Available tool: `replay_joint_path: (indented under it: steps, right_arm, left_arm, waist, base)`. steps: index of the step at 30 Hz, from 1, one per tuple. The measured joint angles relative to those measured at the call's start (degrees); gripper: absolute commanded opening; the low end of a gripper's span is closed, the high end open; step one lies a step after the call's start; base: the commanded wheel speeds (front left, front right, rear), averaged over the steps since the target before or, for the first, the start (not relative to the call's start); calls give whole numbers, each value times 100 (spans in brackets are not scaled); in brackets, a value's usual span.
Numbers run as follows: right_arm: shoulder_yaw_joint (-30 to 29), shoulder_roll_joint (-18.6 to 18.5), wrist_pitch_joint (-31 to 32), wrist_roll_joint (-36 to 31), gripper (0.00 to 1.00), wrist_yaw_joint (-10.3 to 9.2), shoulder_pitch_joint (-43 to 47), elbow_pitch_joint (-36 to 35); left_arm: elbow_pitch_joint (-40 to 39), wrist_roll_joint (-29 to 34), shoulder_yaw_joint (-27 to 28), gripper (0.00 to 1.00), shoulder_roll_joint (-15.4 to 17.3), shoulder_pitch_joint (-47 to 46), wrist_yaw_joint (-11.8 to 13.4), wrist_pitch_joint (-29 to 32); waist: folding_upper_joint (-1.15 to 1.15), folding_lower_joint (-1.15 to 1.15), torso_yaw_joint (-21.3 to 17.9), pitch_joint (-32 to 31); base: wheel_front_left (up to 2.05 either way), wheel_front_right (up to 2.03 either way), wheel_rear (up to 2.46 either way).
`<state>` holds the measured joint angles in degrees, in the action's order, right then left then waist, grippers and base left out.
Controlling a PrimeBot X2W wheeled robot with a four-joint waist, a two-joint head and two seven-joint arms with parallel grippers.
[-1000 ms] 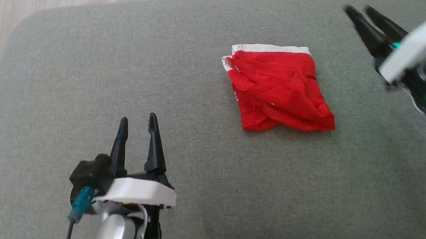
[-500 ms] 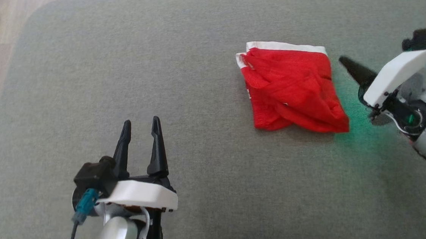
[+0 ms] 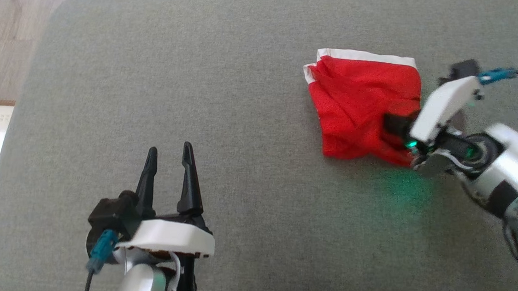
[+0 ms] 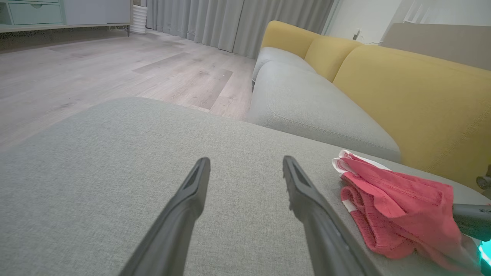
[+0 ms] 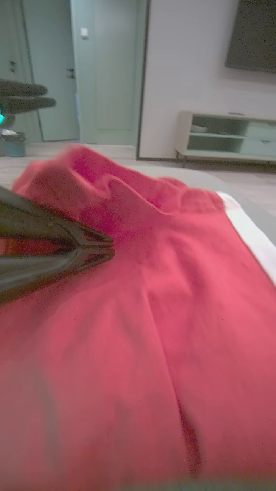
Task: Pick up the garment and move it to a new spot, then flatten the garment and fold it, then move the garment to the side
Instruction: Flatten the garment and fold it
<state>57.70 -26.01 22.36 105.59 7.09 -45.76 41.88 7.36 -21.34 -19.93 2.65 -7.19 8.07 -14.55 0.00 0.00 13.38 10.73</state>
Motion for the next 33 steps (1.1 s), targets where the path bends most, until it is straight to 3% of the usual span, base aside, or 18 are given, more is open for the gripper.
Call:
replay_joint_path:
  steps: [7, 13, 16, 18, 23, 27, 33]
  right_arm:
    - [163, 78, 431, -478, 0, 0, 636, -1501]
    - [-110, -63, -544, -1356, 0, 0, 864, -2364]
    - [-338, -233, -1178, -1608, 33, 0, 885, -2749]
    - [-461, -377, -1541, -1819, 100, 0, 887, -2982]
    - [-728, -761, -2436, -2294, 100, 0, 924, -3434]
    - [-877, -1087, -3173, -3021, 100, 0, 1098, -3352]
    - [-1194, -1070, -3553, -3622, 100, 0, 1463, -3006]
  left_arm:
    - [23, 0, 15, 100, 0, 10, 2, 0]
    - [-2, 108, 137, 100, -1, 22, -8, 0]
    - [-54, 223, 266, 100, 1, 70, -11, 0]
    - [-71, 297, 361, 100, -3, 121, -53, 0]
    - [-105, 459, 645, 100, 0, 140, -110, -1]
    - [-159, 524, 890, 100, -2, 205, -193, 0]
    - [-170, 625, 1163, 100, -4, 333, -260, 0]
  waist:
    - [0, 0, -142, -123]
    - [0, 0, -388, -277]
    - [0, 0, -545, -348]
    - [0, 0, -657, -397]
    - [0, 0, -964, -530]
    - [0, 0, -1209, -654]
    - [0, 0, -1489, -809]
  base:
    - [0, 0, 0]
    - [0, 0, 0]
    - [0, 0, 0]
    - [0, 0, 0]
    - [0, 0, 0]
    - [0, 0, 0]
    - [0, 0, 0]
